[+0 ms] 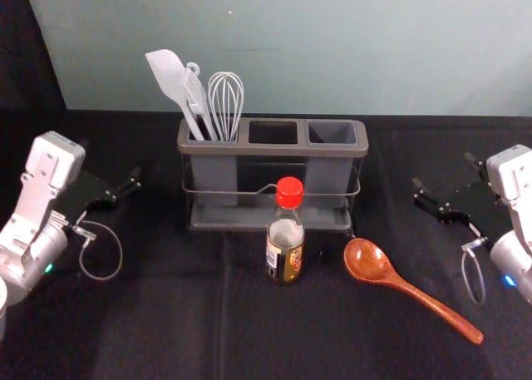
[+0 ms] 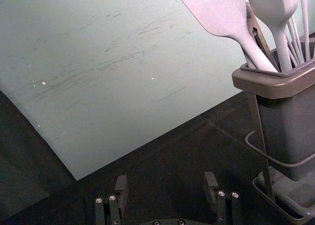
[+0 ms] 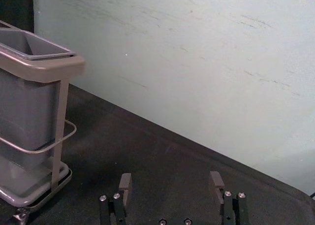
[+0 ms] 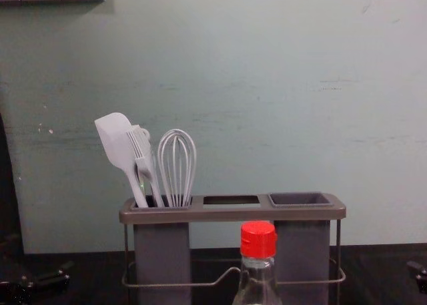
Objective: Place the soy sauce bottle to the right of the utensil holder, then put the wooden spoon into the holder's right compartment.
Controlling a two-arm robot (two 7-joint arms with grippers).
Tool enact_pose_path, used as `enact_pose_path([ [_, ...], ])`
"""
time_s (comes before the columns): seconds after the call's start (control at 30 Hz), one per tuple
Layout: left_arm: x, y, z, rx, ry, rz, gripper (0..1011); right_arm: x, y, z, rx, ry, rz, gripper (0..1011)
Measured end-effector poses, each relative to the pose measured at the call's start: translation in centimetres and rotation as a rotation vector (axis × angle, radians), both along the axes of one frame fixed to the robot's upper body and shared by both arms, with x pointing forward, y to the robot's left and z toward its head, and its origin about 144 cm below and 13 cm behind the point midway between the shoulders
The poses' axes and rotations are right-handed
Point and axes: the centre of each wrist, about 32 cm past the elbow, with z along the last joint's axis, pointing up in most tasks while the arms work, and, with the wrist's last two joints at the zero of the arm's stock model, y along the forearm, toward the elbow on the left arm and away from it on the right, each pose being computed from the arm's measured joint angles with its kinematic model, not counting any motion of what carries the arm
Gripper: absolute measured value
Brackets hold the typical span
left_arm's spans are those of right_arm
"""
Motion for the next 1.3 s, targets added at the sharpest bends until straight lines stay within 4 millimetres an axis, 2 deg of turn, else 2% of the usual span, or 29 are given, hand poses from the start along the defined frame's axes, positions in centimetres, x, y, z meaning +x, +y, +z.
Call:
enact_pose_path([
  [1.3, 0.00, 0.00, 0.00, 0.000, 0.000, 0.000, 1005, 0.00, 0.00, 0.00, 0.000, 0.000, 0.000, 1004],
])
